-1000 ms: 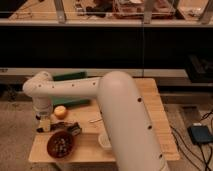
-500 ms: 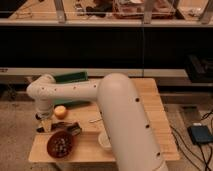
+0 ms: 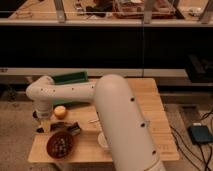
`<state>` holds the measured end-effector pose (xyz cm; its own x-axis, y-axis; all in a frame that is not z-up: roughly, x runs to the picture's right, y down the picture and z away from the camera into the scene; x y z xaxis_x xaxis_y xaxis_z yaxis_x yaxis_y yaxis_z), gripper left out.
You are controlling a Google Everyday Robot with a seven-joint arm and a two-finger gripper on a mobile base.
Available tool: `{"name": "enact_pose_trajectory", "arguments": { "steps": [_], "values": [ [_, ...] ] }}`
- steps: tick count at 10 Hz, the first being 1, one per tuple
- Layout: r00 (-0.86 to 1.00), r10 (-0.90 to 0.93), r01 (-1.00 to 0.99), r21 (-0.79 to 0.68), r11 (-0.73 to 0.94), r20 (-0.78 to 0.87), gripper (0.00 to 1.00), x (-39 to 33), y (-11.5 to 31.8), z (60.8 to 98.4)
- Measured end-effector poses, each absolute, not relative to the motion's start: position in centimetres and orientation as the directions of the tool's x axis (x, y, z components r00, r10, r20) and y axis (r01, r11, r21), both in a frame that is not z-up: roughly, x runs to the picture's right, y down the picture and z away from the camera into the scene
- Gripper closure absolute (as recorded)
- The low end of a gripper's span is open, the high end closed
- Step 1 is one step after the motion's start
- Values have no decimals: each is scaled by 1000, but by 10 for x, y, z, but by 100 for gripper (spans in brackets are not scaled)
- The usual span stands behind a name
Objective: Place brush in paper cup
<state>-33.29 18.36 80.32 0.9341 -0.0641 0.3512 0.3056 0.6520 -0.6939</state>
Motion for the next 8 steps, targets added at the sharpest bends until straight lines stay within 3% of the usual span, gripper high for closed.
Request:
{"name": "enact_pose_trajectory", "arguments": {
  "steps": [5,8],
  "values": [
    [948,-106,294,-704,646,299,46,-322,211,823],
    [947,-119,300,-683,666,299,75,-321,219,828]
  ]
}}
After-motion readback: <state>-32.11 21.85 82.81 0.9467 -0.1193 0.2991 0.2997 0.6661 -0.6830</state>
